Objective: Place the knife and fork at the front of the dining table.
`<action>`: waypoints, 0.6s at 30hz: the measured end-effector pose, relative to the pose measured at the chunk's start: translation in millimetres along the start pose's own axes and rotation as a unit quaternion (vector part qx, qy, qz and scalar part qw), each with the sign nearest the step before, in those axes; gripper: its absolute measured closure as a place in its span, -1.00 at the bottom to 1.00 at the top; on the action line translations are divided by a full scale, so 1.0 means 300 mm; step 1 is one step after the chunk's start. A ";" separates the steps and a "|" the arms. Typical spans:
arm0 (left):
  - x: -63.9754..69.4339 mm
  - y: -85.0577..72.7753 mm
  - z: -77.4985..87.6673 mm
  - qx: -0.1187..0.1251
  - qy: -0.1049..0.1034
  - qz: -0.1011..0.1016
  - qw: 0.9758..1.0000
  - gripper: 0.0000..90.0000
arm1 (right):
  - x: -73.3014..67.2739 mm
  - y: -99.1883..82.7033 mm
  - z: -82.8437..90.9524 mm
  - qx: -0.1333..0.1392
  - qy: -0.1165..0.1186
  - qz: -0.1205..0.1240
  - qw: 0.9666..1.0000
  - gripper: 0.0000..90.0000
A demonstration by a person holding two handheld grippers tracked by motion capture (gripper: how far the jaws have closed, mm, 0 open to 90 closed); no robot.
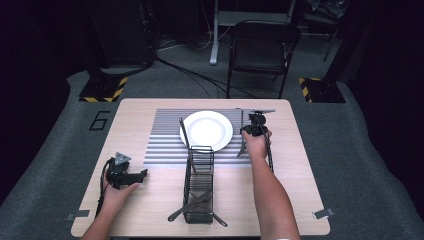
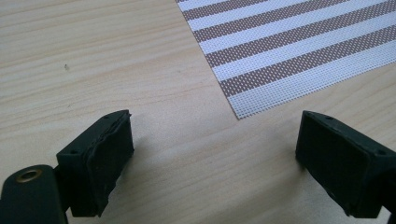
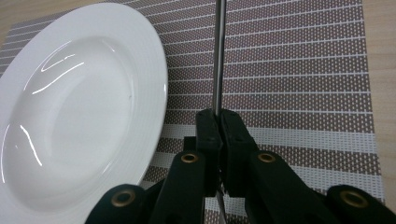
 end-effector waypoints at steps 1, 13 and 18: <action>0.000 0.000 0.000 0.000 0.000 0.000 1.000 -0.76 | 0.000 0.000 0.000 0.000 0.000 0.000 1.000 0.95; 0.000 0.000 0.000 0.000 0.000 0.000 1.000 -0.76 | 0.023 -0.008 -0.028 0.000 -0.003 -0.039 0.999 0.95; 0.001 0.000 0.000 0.002 0.001 -0.001 1.000 -0.75 | 0.027 -0.011 -0.039 -0.001 -0.003 -0.049 0.999 0.95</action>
Point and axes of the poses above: each handheld gripper's, and its own axes: z roughly backward along the jaws, y roughly out of its top, x roughly to its right, the point moved 6 cm from there along -z, roughly forward along the jaws, and after that the axes turned 5 degrees about y, right-handed, at the moved point
